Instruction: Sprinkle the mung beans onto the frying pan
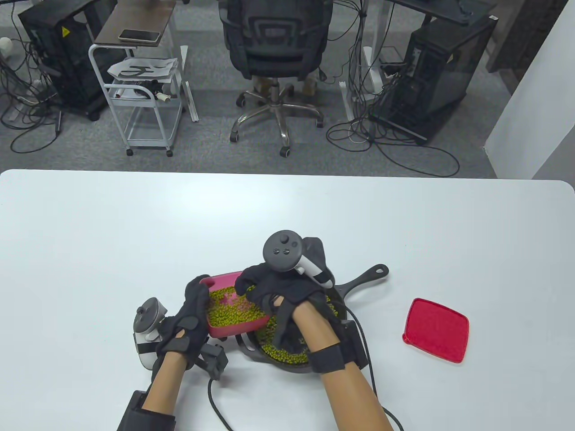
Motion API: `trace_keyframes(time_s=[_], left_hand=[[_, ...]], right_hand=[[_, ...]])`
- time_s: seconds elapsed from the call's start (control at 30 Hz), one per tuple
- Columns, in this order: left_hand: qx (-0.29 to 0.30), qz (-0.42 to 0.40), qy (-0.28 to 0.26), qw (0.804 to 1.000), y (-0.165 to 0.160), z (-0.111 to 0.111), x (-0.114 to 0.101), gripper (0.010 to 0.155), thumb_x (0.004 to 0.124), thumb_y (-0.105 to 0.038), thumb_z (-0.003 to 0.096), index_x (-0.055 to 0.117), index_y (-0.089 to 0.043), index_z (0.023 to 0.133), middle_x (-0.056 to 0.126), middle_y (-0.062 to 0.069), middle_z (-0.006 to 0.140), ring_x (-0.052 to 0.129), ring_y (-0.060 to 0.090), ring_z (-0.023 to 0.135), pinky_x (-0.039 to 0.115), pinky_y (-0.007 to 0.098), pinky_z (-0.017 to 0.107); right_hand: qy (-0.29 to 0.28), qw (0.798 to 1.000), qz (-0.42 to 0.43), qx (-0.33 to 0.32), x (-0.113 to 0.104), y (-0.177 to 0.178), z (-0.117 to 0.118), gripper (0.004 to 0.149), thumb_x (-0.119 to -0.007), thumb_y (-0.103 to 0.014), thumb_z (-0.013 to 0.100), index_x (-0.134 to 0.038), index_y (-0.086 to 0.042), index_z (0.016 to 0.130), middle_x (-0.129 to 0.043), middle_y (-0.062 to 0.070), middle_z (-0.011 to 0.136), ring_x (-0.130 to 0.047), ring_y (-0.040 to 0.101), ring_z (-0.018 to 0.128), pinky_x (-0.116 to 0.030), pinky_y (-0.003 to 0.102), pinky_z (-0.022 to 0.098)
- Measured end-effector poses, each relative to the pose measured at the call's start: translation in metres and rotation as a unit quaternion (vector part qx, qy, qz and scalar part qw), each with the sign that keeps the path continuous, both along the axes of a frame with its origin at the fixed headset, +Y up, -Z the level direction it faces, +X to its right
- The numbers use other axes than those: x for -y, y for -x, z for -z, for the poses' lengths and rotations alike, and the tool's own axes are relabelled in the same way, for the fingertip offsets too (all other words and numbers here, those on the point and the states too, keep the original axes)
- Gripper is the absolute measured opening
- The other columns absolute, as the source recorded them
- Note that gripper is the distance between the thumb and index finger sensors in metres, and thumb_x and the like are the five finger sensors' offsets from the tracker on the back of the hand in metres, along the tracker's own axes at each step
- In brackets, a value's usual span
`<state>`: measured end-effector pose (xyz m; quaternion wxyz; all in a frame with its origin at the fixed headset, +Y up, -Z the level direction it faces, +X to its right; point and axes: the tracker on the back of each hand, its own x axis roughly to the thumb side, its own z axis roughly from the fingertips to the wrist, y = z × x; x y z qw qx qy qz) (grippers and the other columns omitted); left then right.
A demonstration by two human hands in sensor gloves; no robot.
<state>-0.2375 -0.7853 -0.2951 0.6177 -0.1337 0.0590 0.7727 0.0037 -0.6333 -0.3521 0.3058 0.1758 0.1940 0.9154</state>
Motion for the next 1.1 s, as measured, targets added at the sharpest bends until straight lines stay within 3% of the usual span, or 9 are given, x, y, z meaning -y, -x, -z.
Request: trace_keyframes(time_s=[0.23,0.67,0.9,1.1], left_hand=[[-0.009,0.003,-0.001,1.000,0.005,0.001,-0.001,0.072,0.052,-0.071,0.0495,0.030,-0.035,0.108,0.049,0.021,0.105,0.087,0.039,0.059,0.088,0.041,0.030],[-0.006,0.002,-0.004,1.000,0.005,0.001,-0.002,0.072,0.052,-0.071,0.0495,0.030,-0.035,0.108,0.049,0.021,0.105,0.087,0.039,0.059,0.088,0.041,0.029],[-0.004,0.003,-0.004,1.000,0.005,0.000,-0.002,0.072,0.052,-0.071,0.0494,0.030,-0.035,0.108,0.049,0.021,0.105,0.087,0.039,0.059,0.088,0.041,0.029],[-0.003,0.005,-0.003,1.000,0.005,0.000,-0.002,0.072,0.052,-0.071,0.0495,0.030,-0.035,0.108,0.049,0.021,0.105,0.087,0.039,0.059,0.088,0.041,0.029]], right_hand=[[0.024,0.997,-0.049,0.047,0.017,-0.040,0.005,0.038,-0.093,-0.012,0.048,-0.086,-0.018,0.085,-0.085,0.014,0.090,-0.093,0.042,0.061,-0.095,0.033,0.033],[0.114,0.982,-0.150,0.005,0.053,-0.059,-0.008,0.039,-0.090,-0.011,0.050,-0.084,-0.018,0.088,-0.083,0.015,0.093,-0.092,0.044,0.066,-0.094,0.035,0.037],[0.119,0.972,-0.203,0.026,0.057,-0.074,-0.009,0.039,-0.090,-0.011,0.050,-0.083,-0.018,0.089,-0.082,0.016,0.094,-0.090,0.045,0.068,-0.093,0.037,0.039],[0.122,0.972,-0.197,0.031,0.055,-0.079,-0.009,0.039,-0.089,-0.011,0.051,-0.083,-0.018,0.090,-0.082,0.017,0.094,-0.090,0.046,0.069,-0.093,0.037,0.040]])
